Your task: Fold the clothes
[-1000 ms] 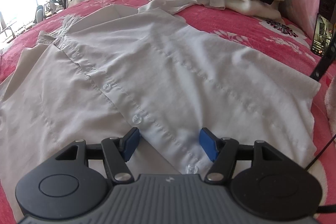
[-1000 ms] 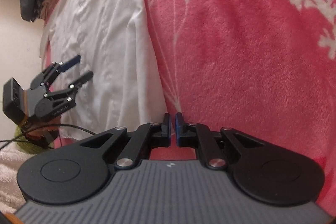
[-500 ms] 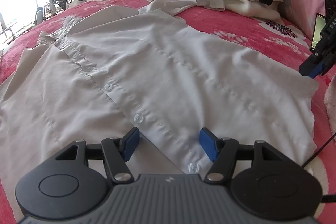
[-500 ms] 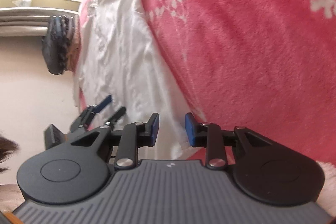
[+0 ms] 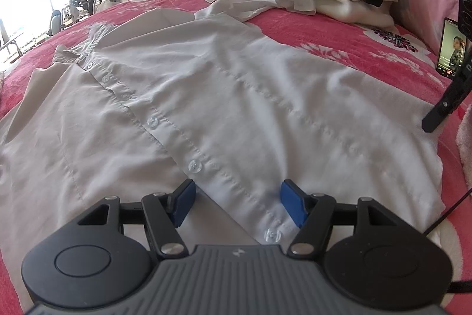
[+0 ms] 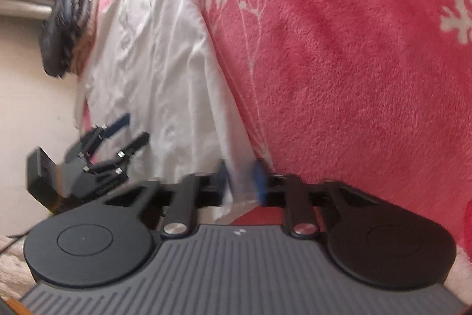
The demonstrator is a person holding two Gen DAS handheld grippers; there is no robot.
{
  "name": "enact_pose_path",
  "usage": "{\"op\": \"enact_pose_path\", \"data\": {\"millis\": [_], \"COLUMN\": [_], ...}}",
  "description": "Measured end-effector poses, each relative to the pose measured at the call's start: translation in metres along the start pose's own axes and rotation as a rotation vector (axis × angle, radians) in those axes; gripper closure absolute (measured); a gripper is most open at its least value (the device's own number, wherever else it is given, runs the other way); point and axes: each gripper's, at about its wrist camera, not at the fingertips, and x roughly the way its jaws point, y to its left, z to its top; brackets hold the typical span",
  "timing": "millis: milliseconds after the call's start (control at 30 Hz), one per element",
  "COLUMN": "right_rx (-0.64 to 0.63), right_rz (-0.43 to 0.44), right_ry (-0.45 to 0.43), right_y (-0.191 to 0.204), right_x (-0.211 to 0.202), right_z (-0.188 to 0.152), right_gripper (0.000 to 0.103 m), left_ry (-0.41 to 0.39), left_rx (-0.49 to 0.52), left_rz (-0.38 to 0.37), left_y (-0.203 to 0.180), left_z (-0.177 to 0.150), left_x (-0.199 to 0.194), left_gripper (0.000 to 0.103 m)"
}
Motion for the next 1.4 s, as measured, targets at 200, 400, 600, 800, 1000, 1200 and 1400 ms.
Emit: {"op": "enact_pose_path", "data": {"millis": [200, 400, 600, 800, 1000, 1200, 1400], "right_rx": [-0.011, 0.058, 0.009, -0.194, -0.381, -0.528, -0.44], "right_rz": [-0.037, -0.093, -0.221, -0.372, -0.252, -0.302, -0.314], "right_ry": [-0.006, 0.001, -0.051, -0.171, -0.072, 0.178, 0.112], "right_y": [0.012, 0.002, 0.004, 0.035, 0.076, 0.088, 0.078], "right_x": [-0.012, -0.011, -0.017, -0.04, -0.008, 0.048, 0.011], "right_z": [-0.01, -0.015, -0.016, -0.025, -0.041, -0.052, -0.042], "right_gripper": [0.102, 0.101, 0.096, 0.094, 0.094, 0.093, 0.088], "left_ry": [-0.001, -0.002, -0.002, -0.004, -0.004, -0.004, -0.01], "left_rx": [0.004, 0.01, 0.014, 0.017, 0.024, 0.034, 0.032], "left_rz": [0.002, -0.001, -0.002, -0.003, -0.005, -0.009, -0.012], "left_y": [0.0, 0.001, 0.002, 0.002, 0.001, 0.002, 0.003], "left_z": [0.0, -0.001, -0.001, -0.001, -0.001, -0.001, -0.002], "left_x": [0.0, 0.001, 0.001, 0.001, 0.001, 0.001, 0.001], "left_gripper": [0.037, 0.036, 0.036, 0.036, 0.035, 0.033, 0.033]}}
